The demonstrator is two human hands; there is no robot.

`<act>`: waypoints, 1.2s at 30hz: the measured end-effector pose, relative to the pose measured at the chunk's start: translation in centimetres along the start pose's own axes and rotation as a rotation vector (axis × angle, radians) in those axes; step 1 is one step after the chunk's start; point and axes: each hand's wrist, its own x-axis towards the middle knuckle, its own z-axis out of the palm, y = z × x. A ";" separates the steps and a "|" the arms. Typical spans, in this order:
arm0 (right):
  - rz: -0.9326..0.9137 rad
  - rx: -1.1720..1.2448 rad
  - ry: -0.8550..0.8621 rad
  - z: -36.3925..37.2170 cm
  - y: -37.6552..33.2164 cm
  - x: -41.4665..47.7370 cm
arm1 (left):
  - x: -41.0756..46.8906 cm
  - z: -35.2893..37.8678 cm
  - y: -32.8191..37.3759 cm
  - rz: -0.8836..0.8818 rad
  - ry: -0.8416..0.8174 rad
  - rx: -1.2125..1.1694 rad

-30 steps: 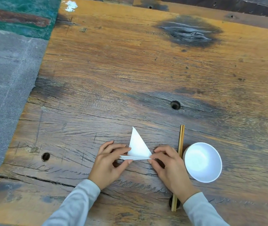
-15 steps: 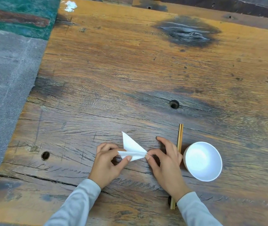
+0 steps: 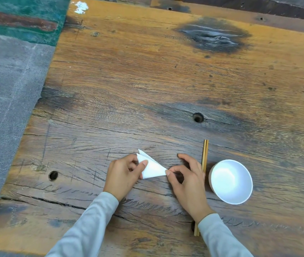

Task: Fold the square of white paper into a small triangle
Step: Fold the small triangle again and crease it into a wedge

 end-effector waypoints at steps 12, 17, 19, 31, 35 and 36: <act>-0.001 0.046 0.014 -0.1 -0.2 -0.1 | 1.1 -0.2 1.4 -0.119 0.007 0.102; -0.006 0.056 0.012 -0.2 -0.1 0.0 | 1.2 -0.2 1.9 -0.153 0.012 0.125; -0.005 0.052 0.011 -0.2 -0.1 0.1 | 1.3 -0.2 2.0 -0.162 0.012 0.139; 0.002 0.053 -0.006 -0.3 -0.1 0.0 | 1.3 -0.3 2.3 -0.176 0.014 0.172; 0.002 0.050 -0.010 -0.3 -0.1 0.1 | 1.4 -0.3 2.4 -0.178 0.021 0.185; 0.003 0.048 -0.012 -0.3 -0.1 0.1 | 1.5 -0.3 2.4 -0.175 0.024 0.190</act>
